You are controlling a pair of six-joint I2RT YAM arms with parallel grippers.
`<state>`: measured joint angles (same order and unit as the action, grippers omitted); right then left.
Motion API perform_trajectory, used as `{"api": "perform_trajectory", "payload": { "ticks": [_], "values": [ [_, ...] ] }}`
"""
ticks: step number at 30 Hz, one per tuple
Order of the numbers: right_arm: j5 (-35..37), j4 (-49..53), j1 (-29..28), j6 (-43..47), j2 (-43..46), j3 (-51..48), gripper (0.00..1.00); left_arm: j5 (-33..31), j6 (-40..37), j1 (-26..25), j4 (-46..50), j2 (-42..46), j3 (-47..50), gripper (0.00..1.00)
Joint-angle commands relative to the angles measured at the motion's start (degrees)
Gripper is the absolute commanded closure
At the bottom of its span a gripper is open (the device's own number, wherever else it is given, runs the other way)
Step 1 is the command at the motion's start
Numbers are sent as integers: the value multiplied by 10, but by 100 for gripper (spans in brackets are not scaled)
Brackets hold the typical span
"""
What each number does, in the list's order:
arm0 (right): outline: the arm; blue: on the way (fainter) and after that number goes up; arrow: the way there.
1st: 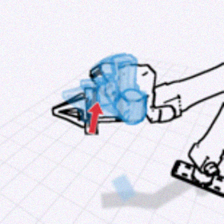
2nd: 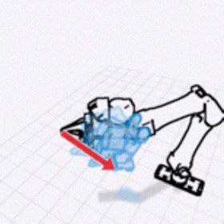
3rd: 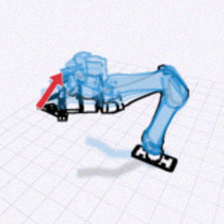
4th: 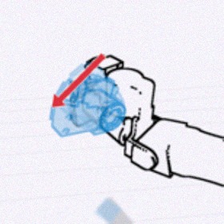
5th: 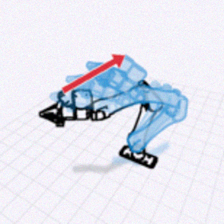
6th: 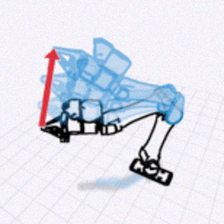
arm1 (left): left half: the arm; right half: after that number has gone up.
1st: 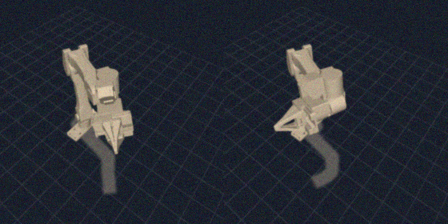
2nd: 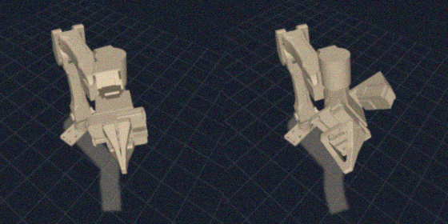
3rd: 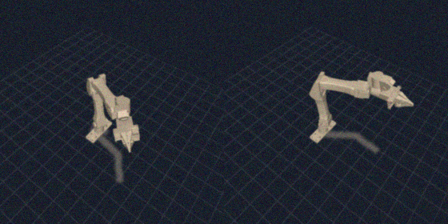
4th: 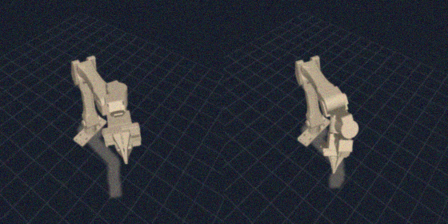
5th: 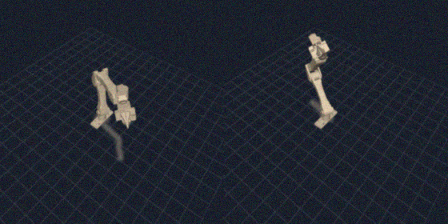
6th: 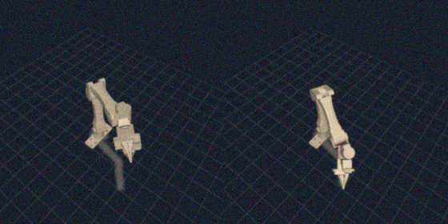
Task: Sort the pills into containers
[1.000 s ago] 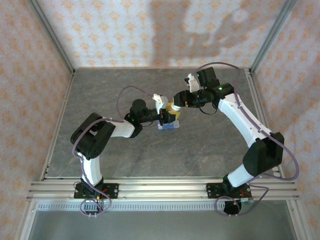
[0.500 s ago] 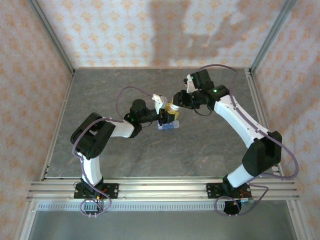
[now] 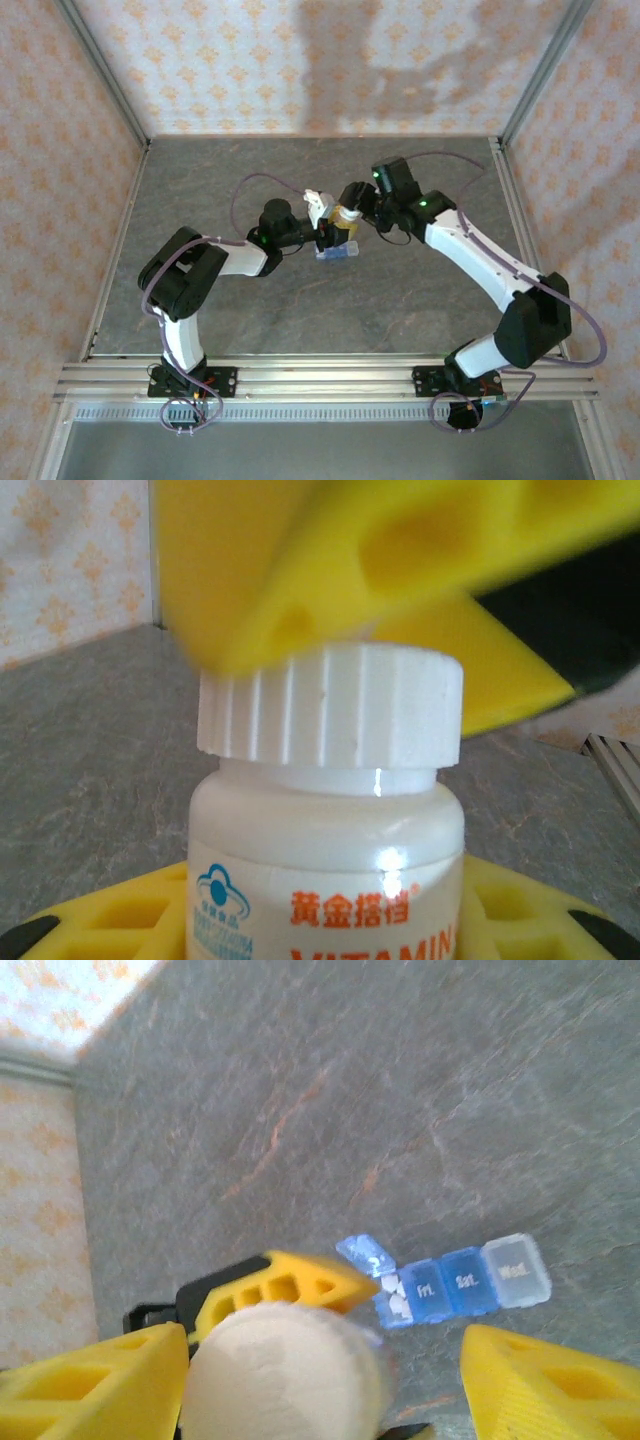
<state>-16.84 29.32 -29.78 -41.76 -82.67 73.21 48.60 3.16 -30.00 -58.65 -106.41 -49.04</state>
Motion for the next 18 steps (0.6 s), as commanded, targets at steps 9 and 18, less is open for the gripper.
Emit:
{"api": "perform_trajectory", "payload": {
  "ticks": [9, 18],
  "values": [
    [-208, 125, 81, 281, -32, 103, 21, 27, 11, -2, -40, 24, -14, 100],
    [-256, 129, 80, 340, -55, 105, 28, 44, 14, -2, -19, 32, -14, 100]
  ]
}}
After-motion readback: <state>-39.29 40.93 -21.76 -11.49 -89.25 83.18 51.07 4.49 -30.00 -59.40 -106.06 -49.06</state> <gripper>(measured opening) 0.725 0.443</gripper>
